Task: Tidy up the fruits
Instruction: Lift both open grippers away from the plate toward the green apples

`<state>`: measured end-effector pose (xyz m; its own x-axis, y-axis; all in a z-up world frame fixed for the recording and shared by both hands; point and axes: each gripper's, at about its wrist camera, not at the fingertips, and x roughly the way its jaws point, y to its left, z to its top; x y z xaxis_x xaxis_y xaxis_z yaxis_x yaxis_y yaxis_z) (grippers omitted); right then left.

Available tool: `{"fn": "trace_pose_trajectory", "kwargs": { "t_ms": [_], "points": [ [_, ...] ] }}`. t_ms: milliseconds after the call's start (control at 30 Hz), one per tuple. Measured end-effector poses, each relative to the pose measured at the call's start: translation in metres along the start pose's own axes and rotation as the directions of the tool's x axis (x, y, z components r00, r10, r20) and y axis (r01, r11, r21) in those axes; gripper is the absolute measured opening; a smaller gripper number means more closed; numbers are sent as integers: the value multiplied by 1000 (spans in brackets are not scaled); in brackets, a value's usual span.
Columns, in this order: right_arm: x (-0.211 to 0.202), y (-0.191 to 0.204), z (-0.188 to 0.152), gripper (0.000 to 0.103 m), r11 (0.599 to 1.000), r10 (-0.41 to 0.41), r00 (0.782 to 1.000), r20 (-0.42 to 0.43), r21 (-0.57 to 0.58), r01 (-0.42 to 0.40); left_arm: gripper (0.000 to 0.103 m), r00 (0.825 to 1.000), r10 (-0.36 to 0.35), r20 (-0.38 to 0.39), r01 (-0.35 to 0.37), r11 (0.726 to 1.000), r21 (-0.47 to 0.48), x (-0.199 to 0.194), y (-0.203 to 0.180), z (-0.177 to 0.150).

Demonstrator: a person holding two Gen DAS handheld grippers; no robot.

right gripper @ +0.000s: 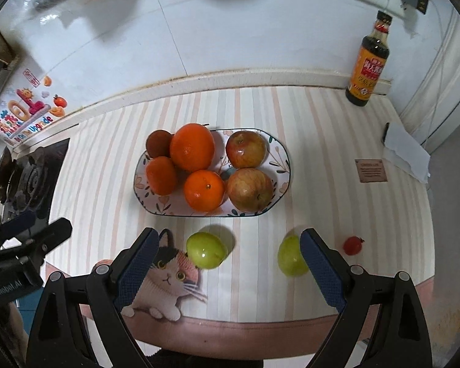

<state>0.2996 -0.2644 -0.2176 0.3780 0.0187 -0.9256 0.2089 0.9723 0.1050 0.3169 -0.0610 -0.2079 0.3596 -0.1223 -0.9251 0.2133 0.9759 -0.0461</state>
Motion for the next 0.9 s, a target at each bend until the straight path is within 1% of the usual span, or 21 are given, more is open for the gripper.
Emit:
{"fn": "trace_pose_trajectory", "kwargs": {
  "t_ms": [133,333,467,600,733,867,900],
  "points": [
    [-23,2,-10,95,1000,-3,999,33,-6,3,94,999,-17,30,18,1000,-1,-21,-3,-11],
    [-56,3,-26,95,1000,-4,996,87,-7,5,94,995,-30,95,31,1000,-7,-53,-6,-21],
    [-72,2,-34,95,1000,2,994,111,-1,-2,94,993,-34,117,35,999,-7,-64,-8,-25],
    [-80,-2,-37,95,1000,18,993,120,11,-20,94,990,-12,138,12,1000,-6,-68,-11,-28],
    [-80,-7,-36,95,999,31,992,124,21,-34,94,992,-8,129,10,1000,-13,-63,-15,-28],
    [-69,-20,-31,96,998,39,993,110,48,-45,94,993,27,117,-27,1000,-3,-49,-25,-23],
    [-64,-25,-30,97,998,36,994,104,55,-42,96,992,50,116,-50,999,4,-44,-28,-21]
  ]
}}
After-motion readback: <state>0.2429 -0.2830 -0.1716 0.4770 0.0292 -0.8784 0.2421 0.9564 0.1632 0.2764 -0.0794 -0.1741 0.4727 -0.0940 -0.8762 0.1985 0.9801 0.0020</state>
